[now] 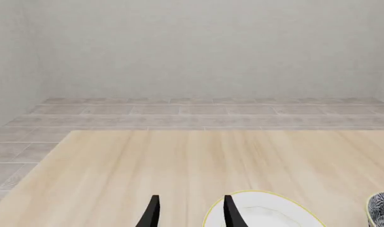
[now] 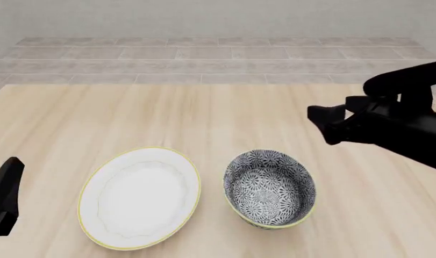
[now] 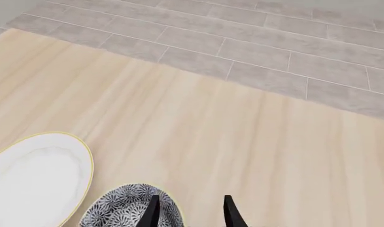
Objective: Put the bowl on the plate.
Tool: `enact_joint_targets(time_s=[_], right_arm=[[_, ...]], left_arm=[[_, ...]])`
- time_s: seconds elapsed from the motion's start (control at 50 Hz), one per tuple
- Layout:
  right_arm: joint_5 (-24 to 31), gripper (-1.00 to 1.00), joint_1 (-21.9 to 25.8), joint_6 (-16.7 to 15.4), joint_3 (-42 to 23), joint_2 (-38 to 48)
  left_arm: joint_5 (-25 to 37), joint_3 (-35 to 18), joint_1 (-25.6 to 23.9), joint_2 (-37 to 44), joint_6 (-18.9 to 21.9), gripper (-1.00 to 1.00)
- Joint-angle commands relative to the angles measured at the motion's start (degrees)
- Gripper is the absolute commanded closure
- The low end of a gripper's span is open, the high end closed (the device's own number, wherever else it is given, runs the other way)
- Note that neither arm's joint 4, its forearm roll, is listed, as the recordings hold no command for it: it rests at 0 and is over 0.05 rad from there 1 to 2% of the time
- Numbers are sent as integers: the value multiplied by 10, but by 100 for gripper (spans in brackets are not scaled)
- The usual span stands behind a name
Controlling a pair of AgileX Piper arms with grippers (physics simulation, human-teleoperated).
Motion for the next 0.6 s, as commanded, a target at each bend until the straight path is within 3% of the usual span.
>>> enact_joint_targets(time_s=[0.02,0.6], right_arm=[[-4,-100,4,-2,3,10],[-29,-100,20,16,14,45]], left_arm=[[0,0,0,0,0,-100],[0,0,0,0,0,-100]])
